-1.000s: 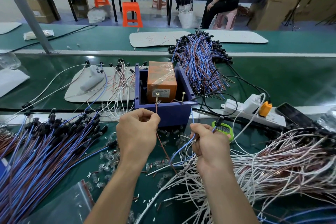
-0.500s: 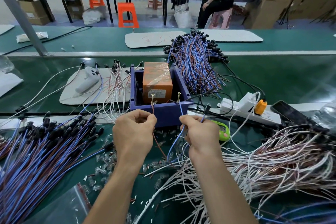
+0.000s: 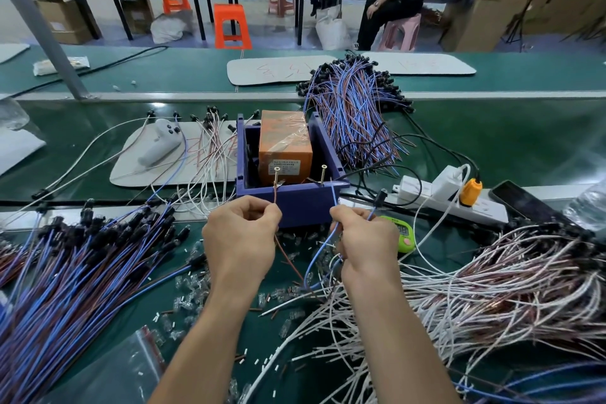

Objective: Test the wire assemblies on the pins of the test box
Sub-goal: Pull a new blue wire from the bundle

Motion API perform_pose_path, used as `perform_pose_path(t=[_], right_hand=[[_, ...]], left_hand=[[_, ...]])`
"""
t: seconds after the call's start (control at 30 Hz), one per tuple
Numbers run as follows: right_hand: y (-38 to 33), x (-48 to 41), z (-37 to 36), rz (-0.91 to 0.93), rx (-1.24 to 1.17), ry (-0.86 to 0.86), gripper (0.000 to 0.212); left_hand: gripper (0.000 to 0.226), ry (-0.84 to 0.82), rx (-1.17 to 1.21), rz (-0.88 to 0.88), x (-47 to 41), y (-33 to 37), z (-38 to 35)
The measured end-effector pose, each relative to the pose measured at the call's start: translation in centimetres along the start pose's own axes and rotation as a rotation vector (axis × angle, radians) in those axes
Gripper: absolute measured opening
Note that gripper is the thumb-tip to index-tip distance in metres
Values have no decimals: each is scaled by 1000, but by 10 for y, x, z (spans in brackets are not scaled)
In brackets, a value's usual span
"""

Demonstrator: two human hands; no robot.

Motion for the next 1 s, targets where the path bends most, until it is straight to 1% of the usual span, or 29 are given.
perform_pose_path(t=[0.23,0.4,0.43,0.5,0.53,0.6,0.7,0.73,0.77,0.8,0.83,0.9,0.97,1.0], right_hand=[[3,3,-6,5,52,-63,37],[7,10,6,19,-1,-93,40],[7,12,7,33,3,-108,40],[4,15,7,68,44,-162,37],[3,18,5,88,80,-203,35],[2,23,-2,124,187,-301,29],[2,30,-12,170,443,-406,15],[3,32,-14,187,538,-418,13],[3,34,-16,215,630,-419,18],[4,37,-17,254,700,-418,27],[3,41,-20,307,741,-428,34],[1,51,-27,417,732,-485,38],[-1,61,-32,507,684,-536,32],[-2,65,-34,537,666,-559,29]], left_hand=[[18,-5,-6,18,1,1,0],[16,10,6,34,3,0,6],[17,11,16,29,5,0,7],[25,19,49,30,9,-2,12],[27,24,52,37,12,-5,16],[24,20,-16,46,15,-11,24],[14,41,-171,84,17,-21,40],[20,82,-259,91,18,-23,47],[25,128,-369,85,21,-22,54],[25,173,-452,55,24,-19,60],[25,202,-486,3,27,-13,64],[23,207,-414,-143,34,2,68],[21,125,-250,-283,40,17,68],[25,39,-176,-330,41,22,65]])
Point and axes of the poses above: each hand's wrist, its own x-axis away from the middle knuckle, its own z-axis out of the back of the hand, y = z × x, the point moved 7 cm from there along -x, towards the middle knuckle, and after that the axes turned 4 degrees about -y, right-handed, at the moved point
